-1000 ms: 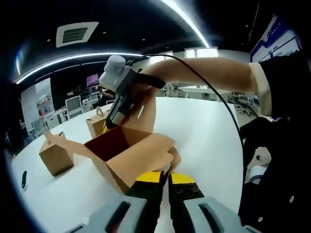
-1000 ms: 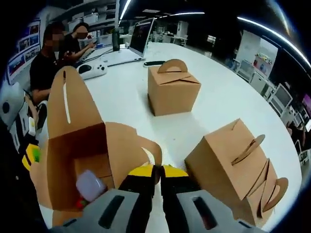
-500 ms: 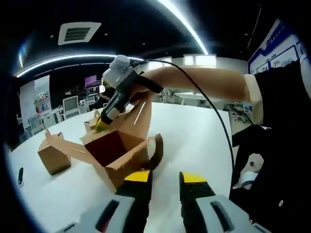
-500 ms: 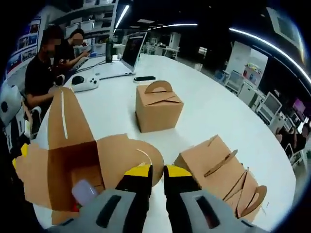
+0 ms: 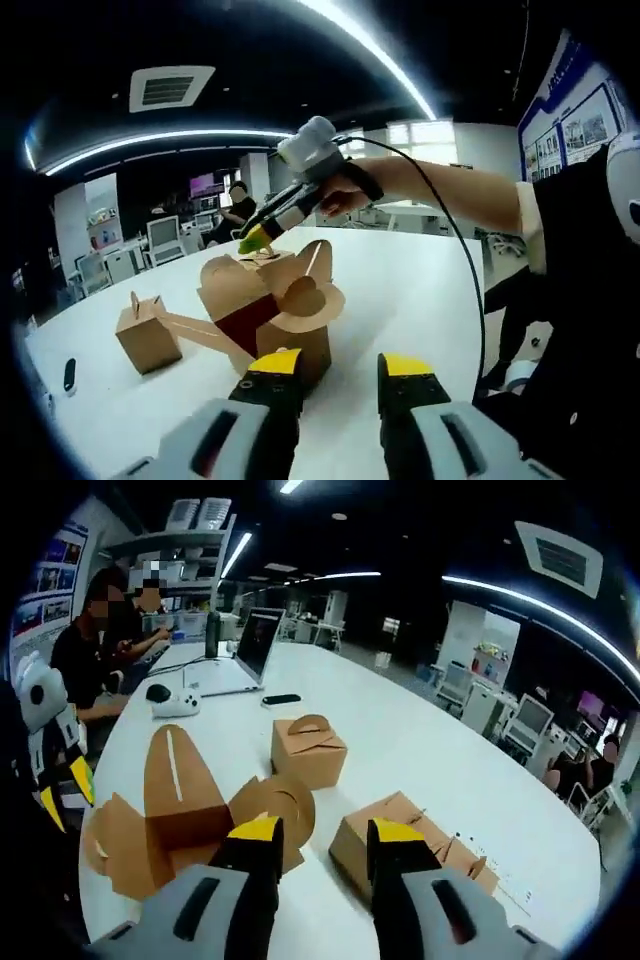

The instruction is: Pick up one paper box from the group, open the paper box, and remove the item inside

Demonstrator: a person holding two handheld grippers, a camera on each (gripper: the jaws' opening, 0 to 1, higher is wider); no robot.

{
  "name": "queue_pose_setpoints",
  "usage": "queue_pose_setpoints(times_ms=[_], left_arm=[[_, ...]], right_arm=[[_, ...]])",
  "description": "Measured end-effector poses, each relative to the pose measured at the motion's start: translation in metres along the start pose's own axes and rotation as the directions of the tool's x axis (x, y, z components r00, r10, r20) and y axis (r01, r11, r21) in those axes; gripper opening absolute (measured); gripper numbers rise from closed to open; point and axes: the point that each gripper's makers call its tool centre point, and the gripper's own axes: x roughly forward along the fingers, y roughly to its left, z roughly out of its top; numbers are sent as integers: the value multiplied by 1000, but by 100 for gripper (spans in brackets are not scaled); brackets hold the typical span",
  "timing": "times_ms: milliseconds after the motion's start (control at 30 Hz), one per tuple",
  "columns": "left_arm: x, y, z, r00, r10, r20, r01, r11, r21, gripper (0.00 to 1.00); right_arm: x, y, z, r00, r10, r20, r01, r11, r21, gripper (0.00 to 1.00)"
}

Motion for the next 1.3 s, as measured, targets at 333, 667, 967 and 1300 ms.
queue_pose_setpoints(times_ms=[333, 667, 967, 1300], left_arm=[[-26, 33, -7, 996, 89, 16, -88, 995, -37, 36], [-45, 59, -18, 985, 171, 8, -170, 983, -72, 40], [-67, 64, -33, 974, 224, -44, -227, 969, -98, 45], [-95, 52, -58, 966, 246, -78, -255, 957, -135, 55]], right_arm=[[-66, 26, -24, 996, -16, 88, 11, 998, 61, 36], [-114, 74, -74, 998, -17, 54, 14, 998, 64, 44], [-144, 109, -111, 1000, -5, -20, 7, 997, 74, 52], [-172, 129, -139, 998, -21, -61, 30, 990, 137, 52]])
